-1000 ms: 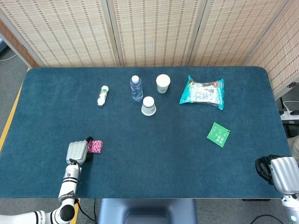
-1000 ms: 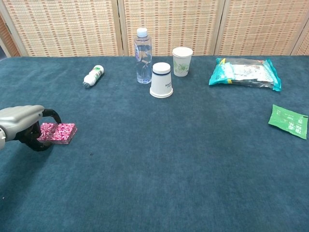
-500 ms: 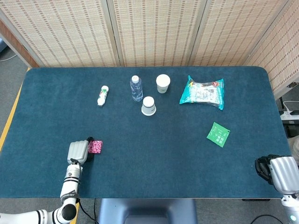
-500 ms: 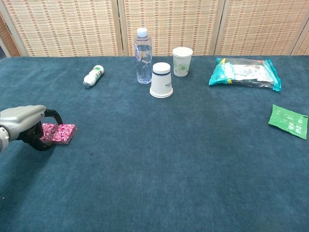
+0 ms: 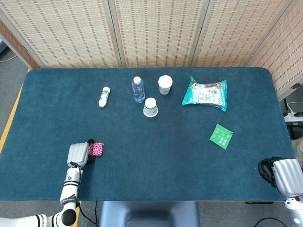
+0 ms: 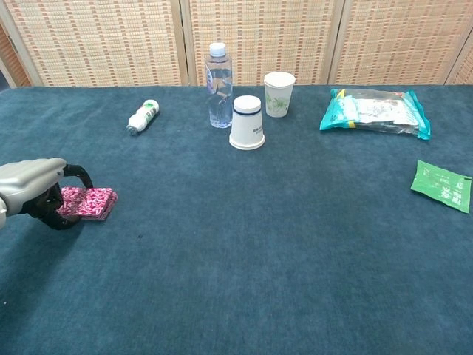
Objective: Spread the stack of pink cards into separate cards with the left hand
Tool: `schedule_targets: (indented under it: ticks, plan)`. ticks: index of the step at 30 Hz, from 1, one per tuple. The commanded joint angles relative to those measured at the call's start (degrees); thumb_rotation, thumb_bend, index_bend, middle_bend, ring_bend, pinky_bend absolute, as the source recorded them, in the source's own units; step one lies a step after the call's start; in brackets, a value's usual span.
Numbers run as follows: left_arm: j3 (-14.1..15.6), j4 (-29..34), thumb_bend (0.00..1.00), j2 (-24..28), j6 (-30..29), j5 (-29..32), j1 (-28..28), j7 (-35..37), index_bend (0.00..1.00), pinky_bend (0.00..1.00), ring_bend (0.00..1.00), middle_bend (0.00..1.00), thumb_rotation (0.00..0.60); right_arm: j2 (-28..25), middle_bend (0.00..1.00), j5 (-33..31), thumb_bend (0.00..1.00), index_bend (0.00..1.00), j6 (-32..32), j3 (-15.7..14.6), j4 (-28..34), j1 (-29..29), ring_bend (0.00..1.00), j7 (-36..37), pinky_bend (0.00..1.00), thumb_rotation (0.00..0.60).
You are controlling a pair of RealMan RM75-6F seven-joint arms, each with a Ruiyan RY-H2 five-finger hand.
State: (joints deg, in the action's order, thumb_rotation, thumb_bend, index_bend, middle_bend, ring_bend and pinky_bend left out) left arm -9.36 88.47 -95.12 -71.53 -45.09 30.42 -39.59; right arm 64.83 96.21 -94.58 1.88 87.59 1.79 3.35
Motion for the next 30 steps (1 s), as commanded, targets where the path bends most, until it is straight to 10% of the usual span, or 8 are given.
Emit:
schedule_targets:
  ticks: [1,13,30]
  plan:
    - [0.6,0.9,0.37,0.8,-0.6,-0.7,-0.5,0.1,0.42,1.0,1.0,1.0,0.6,0.0,0.92,0.0,0.55,1.0,-0.1,0.0,0.0,0.0,0.85,0.0,0.97,0.6]
    - [4.3,4.0,0.37,8.2,-2.6,-7.1,-4.2,4.2,0.43,1.0,1.0,1.0,0.6,0.0,0.92,-0.3,0.54,1.0,0.5,0.0,0.2,0.1,0.85,-0.4,0.97,0.6]
    - [4.3,-11.0,0.37,8.4,7.2,-6.9,-5.4,13.9,0.39,1.0,1.0,1.0,0.6,0.0,0.92,-0.4,0.55,1.0,1.2,-0.3,0.4,0.3,0.85,-0.9,0.97,0.6]
